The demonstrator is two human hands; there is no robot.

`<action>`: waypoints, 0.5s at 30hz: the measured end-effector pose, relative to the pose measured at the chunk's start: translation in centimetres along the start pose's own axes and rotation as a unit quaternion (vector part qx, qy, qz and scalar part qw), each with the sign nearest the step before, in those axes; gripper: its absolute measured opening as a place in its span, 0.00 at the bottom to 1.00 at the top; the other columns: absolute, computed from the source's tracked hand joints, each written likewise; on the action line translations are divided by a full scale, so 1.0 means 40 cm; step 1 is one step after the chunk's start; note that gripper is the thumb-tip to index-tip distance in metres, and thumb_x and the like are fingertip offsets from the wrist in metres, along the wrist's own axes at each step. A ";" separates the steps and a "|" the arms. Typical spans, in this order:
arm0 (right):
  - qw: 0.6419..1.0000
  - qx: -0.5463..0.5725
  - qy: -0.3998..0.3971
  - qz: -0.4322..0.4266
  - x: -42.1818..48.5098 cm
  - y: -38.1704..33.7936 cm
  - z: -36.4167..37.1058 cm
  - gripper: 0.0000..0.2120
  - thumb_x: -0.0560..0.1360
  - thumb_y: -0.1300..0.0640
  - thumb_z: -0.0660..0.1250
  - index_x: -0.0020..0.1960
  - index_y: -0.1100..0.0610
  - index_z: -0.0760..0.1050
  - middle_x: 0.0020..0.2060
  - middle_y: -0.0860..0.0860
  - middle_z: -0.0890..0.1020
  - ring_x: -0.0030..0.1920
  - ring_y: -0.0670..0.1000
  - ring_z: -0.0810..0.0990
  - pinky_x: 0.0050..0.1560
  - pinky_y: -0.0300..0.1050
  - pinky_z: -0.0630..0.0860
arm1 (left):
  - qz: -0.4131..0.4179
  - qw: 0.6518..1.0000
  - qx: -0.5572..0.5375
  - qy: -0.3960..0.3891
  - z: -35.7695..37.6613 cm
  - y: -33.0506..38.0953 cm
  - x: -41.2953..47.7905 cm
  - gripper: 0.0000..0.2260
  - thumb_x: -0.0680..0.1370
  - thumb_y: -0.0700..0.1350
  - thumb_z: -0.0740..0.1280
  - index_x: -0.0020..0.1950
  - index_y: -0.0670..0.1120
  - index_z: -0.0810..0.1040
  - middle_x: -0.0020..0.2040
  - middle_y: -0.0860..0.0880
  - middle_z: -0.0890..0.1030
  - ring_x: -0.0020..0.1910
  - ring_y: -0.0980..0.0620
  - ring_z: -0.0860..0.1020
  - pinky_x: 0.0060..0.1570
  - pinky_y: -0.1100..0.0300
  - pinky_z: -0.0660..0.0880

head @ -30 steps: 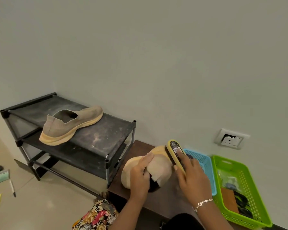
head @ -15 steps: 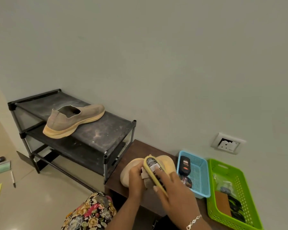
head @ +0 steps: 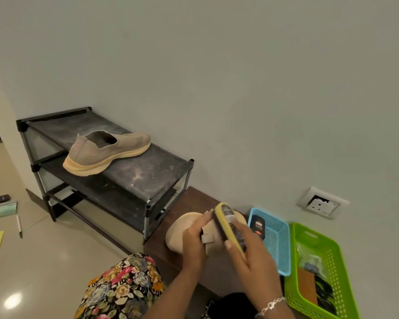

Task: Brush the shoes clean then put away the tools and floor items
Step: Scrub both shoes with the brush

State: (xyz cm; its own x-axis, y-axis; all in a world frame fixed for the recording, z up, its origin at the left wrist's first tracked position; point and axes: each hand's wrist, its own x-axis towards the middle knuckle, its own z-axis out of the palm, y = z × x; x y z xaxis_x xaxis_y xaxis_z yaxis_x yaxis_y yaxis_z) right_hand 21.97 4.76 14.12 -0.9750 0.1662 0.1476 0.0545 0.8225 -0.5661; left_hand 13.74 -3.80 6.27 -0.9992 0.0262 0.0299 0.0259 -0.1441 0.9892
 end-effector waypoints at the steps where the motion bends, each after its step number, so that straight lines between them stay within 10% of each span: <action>1: 0.997 0.055 0.035 0.033 0.011 0.014 -0.009 0.18 0.76 0.44 0.60 0.63 0.34 0.59 0.63 0.45 0.72 0.57 0.46 0.75 0.55 0.43 0.72 | 0.022 1.000 0.013 0.011 -0.002 0.000 0.003 0.12 0.77 0.33 0.61 0.50 0.44 0.82 0.45 0.53 0.83 0.46 0.61 0.81 0.46 0.70 0.75; 11: 0.978 0.175 0.096 0.053 0.031 0.035 0.014 0.21 0.65 0.33 0.57 0.58 0.27 0.63 0.58 0.28 0.68 0.61 0.42 0.72 0.62 0.46 0.71 | 0.063 0.994 0.061 0.061 -0.006 0.028 0.020 0.16 0.77 0.30 0.59 0.56 0.46 0.79 0.49 0.55 0.79 0.51 0.66 0.76 0.52 0.74 0.72; 15: 0.982 0.166 0.069 0.051 0.026 0.029 0.001 0.20 0.68 0.41 0.59 0.60 0.29 0.63 0.63 0.42 0.72 0.63 0.46 0.72 0.63 0.49 0.72 | 0.050 0.993 0.071 0.079 -0.008 0.018 0.026 0.15 0.77 0.31 0.59 0.55 0.45 0.80 0.46 0.57 0.80 0.48 0.64 0.77 0.49 0.76 0.71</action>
State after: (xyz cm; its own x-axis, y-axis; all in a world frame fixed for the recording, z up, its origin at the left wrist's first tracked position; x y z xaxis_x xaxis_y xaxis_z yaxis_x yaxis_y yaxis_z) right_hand 21.02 5.85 13.59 -0.9284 0.3294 0.1719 0.0549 0.5791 -0.8134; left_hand 12.71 -4.19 6.98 -0.9834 -0.1384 0.1176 0.1184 0.0028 0.9930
